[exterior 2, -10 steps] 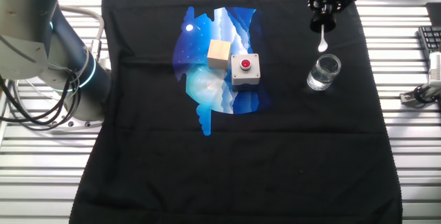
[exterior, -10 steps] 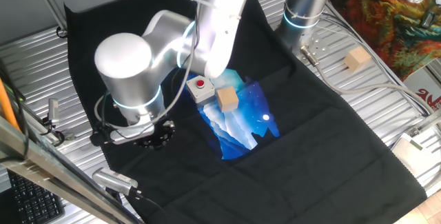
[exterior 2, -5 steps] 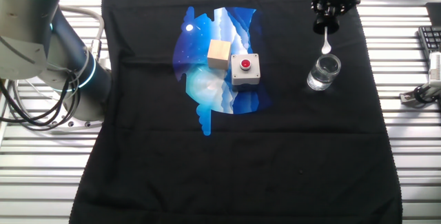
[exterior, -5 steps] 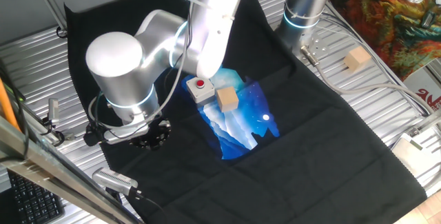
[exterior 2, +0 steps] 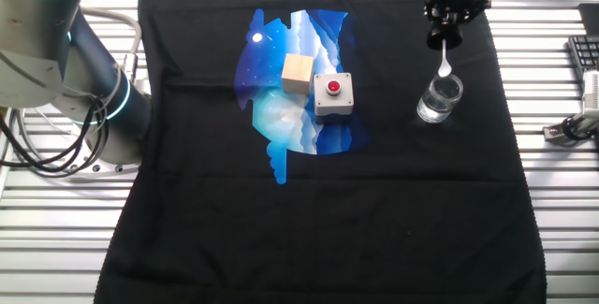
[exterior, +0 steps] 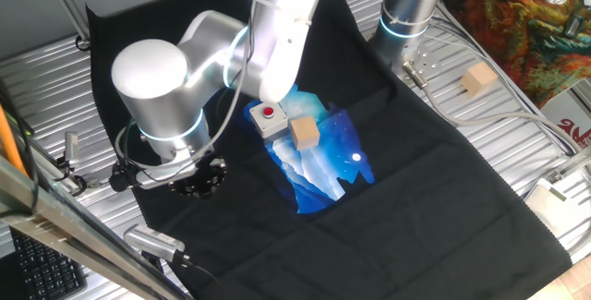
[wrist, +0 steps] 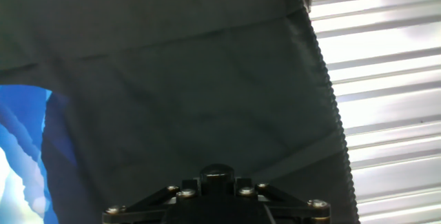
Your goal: Screw the lid onto the jar
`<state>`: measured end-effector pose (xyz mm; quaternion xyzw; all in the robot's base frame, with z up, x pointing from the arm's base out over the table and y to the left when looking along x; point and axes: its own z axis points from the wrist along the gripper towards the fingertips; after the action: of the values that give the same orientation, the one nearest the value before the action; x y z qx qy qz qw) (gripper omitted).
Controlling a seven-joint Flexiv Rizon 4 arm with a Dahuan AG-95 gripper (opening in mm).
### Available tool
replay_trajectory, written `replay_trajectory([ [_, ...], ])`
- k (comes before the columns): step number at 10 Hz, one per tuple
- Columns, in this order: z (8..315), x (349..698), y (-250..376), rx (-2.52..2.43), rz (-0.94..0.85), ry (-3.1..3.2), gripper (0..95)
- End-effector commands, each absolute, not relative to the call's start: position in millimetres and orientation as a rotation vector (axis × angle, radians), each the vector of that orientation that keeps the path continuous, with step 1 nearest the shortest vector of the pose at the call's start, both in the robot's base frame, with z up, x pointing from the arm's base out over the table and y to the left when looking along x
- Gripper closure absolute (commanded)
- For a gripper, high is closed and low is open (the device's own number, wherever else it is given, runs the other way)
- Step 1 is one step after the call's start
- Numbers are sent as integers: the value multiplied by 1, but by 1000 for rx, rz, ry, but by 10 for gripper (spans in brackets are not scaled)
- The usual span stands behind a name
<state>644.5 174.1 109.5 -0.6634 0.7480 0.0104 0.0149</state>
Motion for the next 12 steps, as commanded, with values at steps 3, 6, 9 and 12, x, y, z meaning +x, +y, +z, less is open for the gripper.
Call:
replay_trajectory([
  [3, 111, 647, 171, -2062, 47, 2324, 950],
  [6, 108, 650, 169, -2059, 65, 2314, 950],
  [9, 107, 651, 168, -2088, 74, 2281, 950],
  [12, 107, 650, 168, -2144, 63, 2240, 950],
])
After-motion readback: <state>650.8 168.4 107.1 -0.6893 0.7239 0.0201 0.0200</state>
